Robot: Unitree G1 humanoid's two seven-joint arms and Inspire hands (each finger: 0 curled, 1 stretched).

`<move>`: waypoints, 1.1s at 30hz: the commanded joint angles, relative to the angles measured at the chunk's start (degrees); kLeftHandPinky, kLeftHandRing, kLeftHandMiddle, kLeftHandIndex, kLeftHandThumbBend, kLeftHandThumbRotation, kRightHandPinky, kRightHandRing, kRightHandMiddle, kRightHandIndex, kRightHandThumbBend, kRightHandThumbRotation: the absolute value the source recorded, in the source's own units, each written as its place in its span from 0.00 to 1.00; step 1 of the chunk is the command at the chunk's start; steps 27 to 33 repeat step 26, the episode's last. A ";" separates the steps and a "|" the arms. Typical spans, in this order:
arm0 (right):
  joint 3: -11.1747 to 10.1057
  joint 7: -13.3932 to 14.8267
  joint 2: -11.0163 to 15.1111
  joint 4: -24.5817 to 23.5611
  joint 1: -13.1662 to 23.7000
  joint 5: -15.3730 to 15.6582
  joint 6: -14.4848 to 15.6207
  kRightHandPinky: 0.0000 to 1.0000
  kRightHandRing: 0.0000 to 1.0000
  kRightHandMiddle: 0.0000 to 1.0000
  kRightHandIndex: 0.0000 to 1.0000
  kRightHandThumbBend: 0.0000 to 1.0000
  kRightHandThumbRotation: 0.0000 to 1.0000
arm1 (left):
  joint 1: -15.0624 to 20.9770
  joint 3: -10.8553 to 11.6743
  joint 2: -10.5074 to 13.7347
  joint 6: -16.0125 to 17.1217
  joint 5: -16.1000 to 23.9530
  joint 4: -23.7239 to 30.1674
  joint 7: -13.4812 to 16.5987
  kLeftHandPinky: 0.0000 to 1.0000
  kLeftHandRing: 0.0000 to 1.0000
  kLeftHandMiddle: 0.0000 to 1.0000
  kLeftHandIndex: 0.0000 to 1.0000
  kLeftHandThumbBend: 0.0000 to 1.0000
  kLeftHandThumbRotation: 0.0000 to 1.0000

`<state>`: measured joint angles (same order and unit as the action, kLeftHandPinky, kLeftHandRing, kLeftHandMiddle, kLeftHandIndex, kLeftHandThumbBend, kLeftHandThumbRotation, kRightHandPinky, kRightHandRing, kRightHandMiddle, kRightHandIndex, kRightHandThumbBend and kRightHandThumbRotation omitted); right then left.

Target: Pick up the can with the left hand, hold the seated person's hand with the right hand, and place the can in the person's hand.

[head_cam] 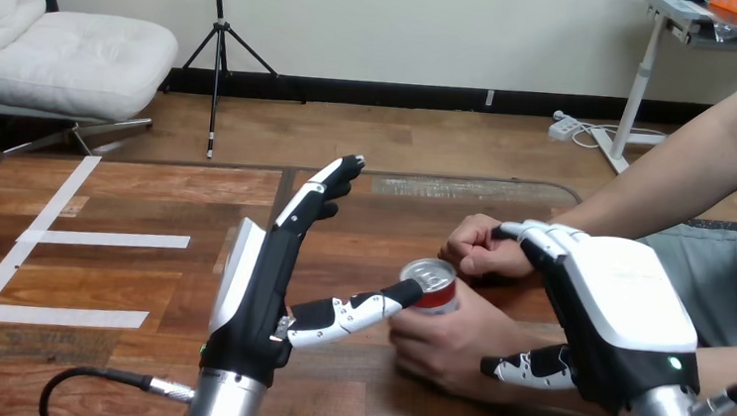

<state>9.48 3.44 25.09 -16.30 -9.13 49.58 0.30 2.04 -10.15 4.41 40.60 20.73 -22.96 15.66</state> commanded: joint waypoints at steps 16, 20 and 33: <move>-1.86 7.50 -4.84 -3.45 -2.82 -2.97 -2.61 0.85 0.89 0.88 0.86 0.80 0.00 | -3.13 1.91 0.43 -4.50 -14.64 10.64 -11.19 0.77 0.81 0.83 0.82 0.80 0.26; -2.08 8.38 -5.73 -3.51 -3.73 -4.55 -3.46 0.85 0.89 0.88 0.87 0.78 0.00 | -4.34 2.08 0.46 -5.88 -18.11 12.69 -14.02 0.76 0.81 0.83 0.82 0.79 0.26; -2.66 9.14 -8.02 -3.84 -5.24 -8.98 -4.93 0.86 0.90 0.89 0.88 0.70 0.00 | -6.27 2.75 0.19 -7.51 -22.41 15.66 -17.30 0.75 0.81 0.83 0.81 0.77 0.26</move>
